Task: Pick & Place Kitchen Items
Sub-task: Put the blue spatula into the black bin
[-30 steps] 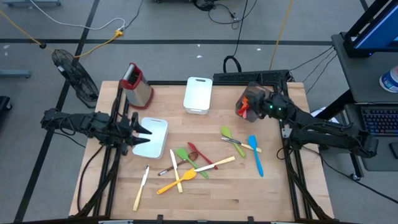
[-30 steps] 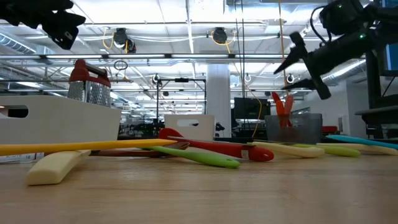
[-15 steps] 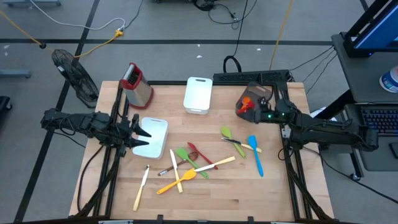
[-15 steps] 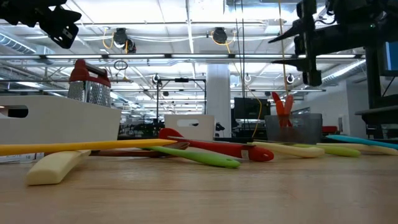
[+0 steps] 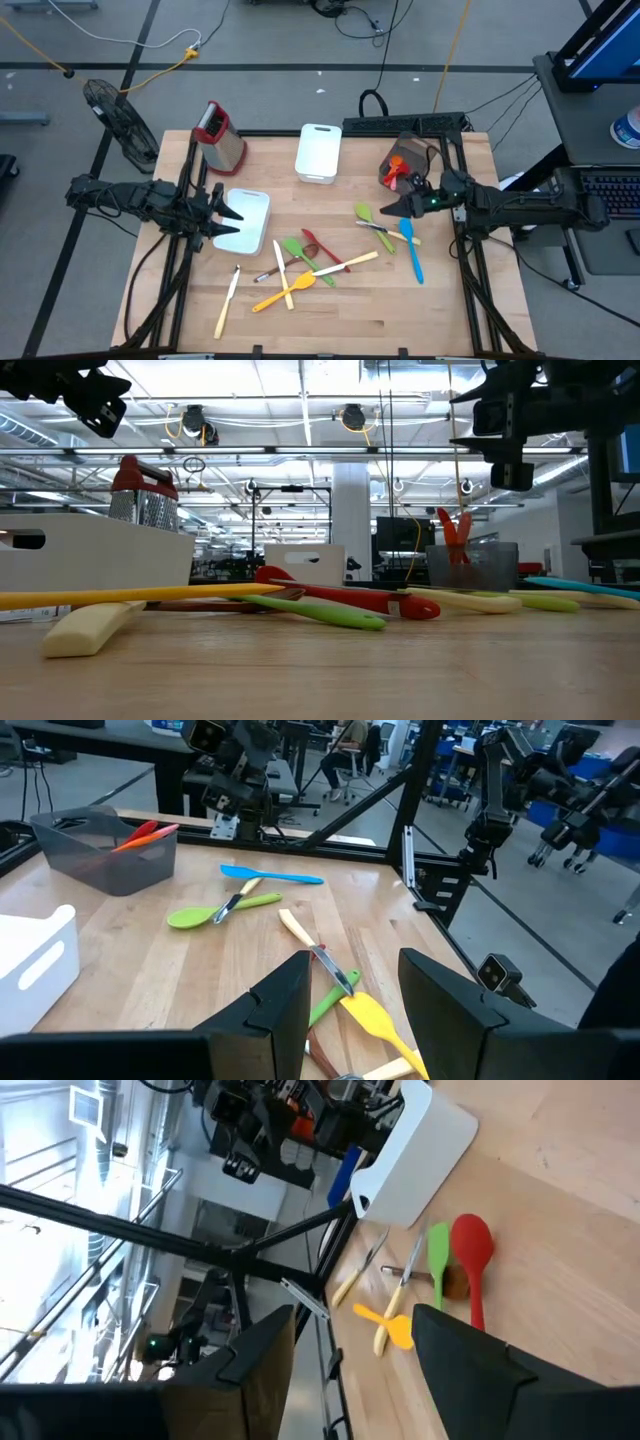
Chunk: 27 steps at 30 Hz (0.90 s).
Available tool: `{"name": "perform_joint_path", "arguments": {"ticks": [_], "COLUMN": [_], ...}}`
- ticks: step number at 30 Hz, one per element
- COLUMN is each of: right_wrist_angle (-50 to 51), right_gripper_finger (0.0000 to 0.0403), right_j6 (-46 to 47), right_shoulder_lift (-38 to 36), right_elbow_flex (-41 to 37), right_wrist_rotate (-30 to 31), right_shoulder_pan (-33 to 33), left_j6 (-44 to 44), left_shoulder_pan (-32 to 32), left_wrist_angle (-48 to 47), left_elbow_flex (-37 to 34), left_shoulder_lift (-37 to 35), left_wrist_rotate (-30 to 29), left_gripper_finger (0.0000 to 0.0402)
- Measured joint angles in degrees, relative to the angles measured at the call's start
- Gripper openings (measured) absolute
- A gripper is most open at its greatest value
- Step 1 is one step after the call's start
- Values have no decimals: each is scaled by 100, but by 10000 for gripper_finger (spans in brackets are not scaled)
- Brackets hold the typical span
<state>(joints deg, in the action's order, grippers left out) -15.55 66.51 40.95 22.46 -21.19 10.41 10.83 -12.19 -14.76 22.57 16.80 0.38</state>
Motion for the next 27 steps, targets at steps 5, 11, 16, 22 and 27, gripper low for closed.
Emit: {"name": "perform_joint_path", "arguments": {"ticks": [5, 11, 16, 22, 27], "right_wrist_angle": [0, -107, -369, -192, 881], "right_gripper_finger": [196, 196, 196, 196, 196], "right_j6": [-148, -295, -796, -1354, -1966], "right_shoulder_lift": [0, 0, -2, -1, 10], "right_elbow_flex": [0, 0, 29, 384, 995], "right_wrist_rotate": [205, 1114, 1230, 1481, 1786], "right_shoulder_pan": [-4, -8, -388, -1034, -1441], "left_j6": [-15, -15, -15, 44, 163], "left_shoulder_pan": [0, 0, 0, 0, 0], "left_wrist_angle": [1, 0, 0, 4, 4], "left_elbow_flex": [0, 0, 0, 0, 0], "left_shoulder_lift": [0, 0, 0, 0, 0], "left_wrist_rotate": [-2, -4, -47, -48, -49], "left_gripper_finger": [157, 157, 157, 157, 157]}}
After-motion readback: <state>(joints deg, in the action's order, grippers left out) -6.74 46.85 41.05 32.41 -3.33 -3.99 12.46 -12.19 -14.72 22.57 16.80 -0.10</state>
